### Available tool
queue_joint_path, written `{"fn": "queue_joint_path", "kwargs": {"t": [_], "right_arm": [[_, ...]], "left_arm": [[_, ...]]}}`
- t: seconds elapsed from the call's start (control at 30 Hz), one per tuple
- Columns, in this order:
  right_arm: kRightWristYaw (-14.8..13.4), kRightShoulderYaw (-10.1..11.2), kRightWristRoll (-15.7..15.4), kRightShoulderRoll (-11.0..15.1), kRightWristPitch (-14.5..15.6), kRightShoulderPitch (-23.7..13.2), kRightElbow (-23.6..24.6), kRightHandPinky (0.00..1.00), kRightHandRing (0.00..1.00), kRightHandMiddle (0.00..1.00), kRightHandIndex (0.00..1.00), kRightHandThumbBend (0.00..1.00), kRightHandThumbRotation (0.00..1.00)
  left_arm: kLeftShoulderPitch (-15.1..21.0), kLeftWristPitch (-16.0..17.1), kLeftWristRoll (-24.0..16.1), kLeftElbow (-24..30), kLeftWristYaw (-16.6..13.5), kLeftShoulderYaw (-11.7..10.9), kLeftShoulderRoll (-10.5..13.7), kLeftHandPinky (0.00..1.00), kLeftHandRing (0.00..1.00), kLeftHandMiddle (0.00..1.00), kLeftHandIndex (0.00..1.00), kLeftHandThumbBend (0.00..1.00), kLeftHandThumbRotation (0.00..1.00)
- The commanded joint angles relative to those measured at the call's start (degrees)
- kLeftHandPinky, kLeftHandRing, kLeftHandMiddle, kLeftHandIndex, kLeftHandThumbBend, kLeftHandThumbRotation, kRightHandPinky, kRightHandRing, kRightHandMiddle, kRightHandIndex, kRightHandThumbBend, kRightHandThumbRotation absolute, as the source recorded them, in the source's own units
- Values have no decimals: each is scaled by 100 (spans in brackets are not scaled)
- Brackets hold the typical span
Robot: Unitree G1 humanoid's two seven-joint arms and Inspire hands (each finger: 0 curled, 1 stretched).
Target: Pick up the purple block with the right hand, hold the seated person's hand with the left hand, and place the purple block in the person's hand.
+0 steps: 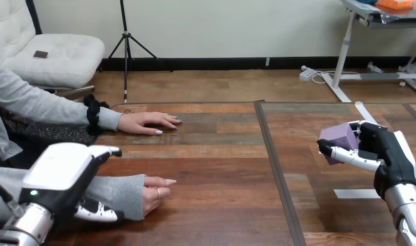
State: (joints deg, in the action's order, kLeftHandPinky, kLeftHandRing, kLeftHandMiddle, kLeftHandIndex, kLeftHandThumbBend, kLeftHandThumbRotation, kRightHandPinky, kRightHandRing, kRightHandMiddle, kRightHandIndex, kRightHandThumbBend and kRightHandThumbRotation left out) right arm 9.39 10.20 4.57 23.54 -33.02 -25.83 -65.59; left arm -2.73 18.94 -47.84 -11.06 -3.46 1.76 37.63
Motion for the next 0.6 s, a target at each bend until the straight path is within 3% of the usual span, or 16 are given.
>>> {"fn": "queue_joint_path", "kwargs": {"t": [0.0,0.37,0.57], "right_arm": [[-47,85,35,-32,-16,-296,245,37,39,43,46,76,0],[52,107,69,-26,-79,-292,217,36,39,43,46,75,0],[78,124,77,-29,-104,-288,217,36,38,43,46,75,0]], "left_arm": [[411,7,-87,-271,-218,180,156,75,79,82,80,100,24],[564,59,-183,-576,-427,413,196,73,77,80,78,100,20],[625,-86,-418,-624,-428,579,253,73,77,80,78,100,22]]}}
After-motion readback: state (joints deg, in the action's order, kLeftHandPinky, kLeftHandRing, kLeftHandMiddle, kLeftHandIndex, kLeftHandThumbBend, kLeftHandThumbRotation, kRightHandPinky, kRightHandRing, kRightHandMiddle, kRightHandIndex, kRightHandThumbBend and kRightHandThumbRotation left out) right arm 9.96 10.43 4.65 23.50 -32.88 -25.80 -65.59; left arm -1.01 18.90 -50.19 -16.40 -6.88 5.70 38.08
